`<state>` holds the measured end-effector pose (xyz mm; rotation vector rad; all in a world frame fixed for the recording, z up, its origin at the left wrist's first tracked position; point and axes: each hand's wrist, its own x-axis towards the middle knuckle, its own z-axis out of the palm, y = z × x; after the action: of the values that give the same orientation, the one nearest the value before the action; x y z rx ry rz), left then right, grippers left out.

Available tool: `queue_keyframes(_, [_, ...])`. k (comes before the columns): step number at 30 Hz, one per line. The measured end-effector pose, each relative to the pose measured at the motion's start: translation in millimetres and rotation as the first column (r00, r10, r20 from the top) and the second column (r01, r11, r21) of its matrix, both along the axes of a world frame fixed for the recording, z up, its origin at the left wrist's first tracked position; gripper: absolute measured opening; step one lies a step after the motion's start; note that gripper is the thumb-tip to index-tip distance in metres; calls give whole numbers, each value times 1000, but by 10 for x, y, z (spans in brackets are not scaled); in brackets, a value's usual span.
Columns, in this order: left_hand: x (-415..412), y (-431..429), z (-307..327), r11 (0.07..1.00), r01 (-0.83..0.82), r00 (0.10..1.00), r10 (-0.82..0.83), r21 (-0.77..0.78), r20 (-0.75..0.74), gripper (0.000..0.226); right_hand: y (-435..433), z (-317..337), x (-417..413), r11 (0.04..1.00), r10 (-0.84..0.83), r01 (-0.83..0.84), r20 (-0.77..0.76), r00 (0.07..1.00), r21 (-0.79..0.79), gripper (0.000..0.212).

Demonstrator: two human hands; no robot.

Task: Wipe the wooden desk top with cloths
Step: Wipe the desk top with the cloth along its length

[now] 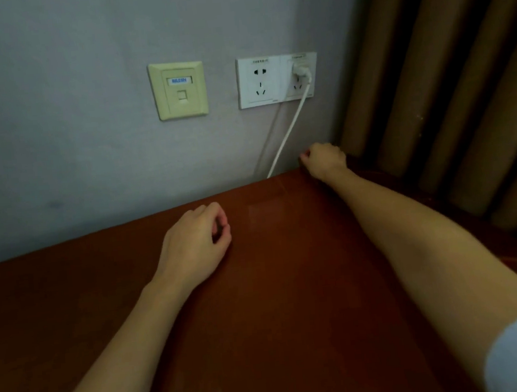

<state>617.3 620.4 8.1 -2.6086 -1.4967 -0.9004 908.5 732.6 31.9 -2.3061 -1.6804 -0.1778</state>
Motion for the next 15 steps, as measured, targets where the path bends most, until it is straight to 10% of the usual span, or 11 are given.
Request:
queue_keyframes(8, [-20,-11,0,1000,11,1000,-11,-3,16,8,-510,-14,77,893,447,-443,45,893,-79,30])
queue_keyframes(15, [2,-24,10,1000,-5,1000,5,5,-6,7,-306,-7,642,998,36,-34,36,999,-50,38])
